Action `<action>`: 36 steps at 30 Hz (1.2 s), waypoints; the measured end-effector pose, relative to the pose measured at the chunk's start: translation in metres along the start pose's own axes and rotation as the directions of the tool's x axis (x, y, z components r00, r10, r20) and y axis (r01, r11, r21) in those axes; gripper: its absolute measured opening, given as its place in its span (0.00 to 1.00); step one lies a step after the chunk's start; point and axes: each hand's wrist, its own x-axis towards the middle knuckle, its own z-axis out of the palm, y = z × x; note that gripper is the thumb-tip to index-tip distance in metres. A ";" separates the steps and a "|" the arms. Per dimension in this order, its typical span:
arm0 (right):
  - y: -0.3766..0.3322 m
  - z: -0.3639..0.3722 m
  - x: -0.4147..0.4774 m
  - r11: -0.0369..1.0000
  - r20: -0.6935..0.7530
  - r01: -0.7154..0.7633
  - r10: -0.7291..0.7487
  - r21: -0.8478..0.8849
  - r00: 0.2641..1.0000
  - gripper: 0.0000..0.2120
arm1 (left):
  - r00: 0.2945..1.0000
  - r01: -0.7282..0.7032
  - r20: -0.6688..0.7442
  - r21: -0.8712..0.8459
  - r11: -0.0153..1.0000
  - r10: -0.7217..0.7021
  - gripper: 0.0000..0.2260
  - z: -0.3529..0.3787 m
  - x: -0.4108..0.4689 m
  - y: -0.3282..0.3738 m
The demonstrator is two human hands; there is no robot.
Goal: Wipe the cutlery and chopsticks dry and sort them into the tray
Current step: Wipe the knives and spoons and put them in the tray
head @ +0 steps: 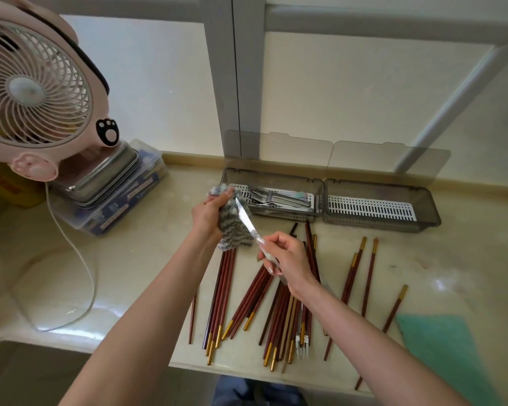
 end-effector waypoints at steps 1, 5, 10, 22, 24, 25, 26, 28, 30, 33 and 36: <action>0.001 -0.002 0.000 1.000 -0.014 0.014 -0.014 0.017 1.000 0.06 | 1.000 0.008 -0.021 -0.036 0.999 -0.009 0.21 -0.001 0.003 0.002; -0.003 -0.001 0.006 0.992 -0.179 0.125 -0.118 0.028 0.977 0.04 | 0.995 0.027 0.093 -0.093 0.995 -0.018 0.18 -0.004 -0.003 -0.003; -0.009 0.013 0.023 0.964 -0.300 0.155 -0.217 -0.217 0.929 0.09 | 0.959 -0.031 0.283 0.045 0.999 0.017 0.12 0.009 -0.035 -0.030; -0.002 0.015 0.013 0.954 -0.255 0.119 -0.192 -0.276 0.948 0.12 | 0.999 -0.043 0.001 0.063 0.997 0.043 0.10 0.018 -0.020 -0.018; -0.002 0.013 0.012 0.955 -0.238 0.118 -0.186 -0.274 0.953 0.11 | 0.999 -0.028 -0.028 0.030 0.999 0.029 0.09 0.017 -0.014 -0.012; -0.001 0.012 0.011 0.955 -0.232 0.115 -0.181 -0.275 0.956 0.10 | 0.999 -0.022 -0.049 0.011 1.000 0.022 0.09 0.016 -0.011 -0.009; 0.000 0.011 0.011 0.954 -0.227 0.108 -0.175 -0.280 0.958 0.10 | 0.997 -0.022 -0.079 -0.008 1.000 0.021 0.09 0.016 -0.009 -0.008; 0.002 0.008 0.010 0.947 -0.227 0.094 -0.168 -0.306 0.959 0.10 | 0.988 -0.025 -0.156 -0.069 0.997 0.014 0.12 0.015 -0.006 -0.006; 0.005 0.004 0.008 0.945 -0.258 0.083 -0.170 -0.316 0.951 0.07 | 0.972 -0.028 -0.234 -0.157 0.987 -0.009 0.14 0.010 -0.004 -0.005; 0.006 -0.005 0.009 0.966 -0.353 0.073 -0.160 -0.246 0.922 0.06 | 0.988 -0.028 -0.151 -0.157 0.987 0.004 0.09 0.004 -0.007 -0.008; 0.003 -0.003 0.015 0.973 -0.369 0.104 -0.176 -0.206 0.913 0.11 | 0.989 0.006 0.145 -0.034 0.999 -0.001 0.08 0.009 -0.021 -0.024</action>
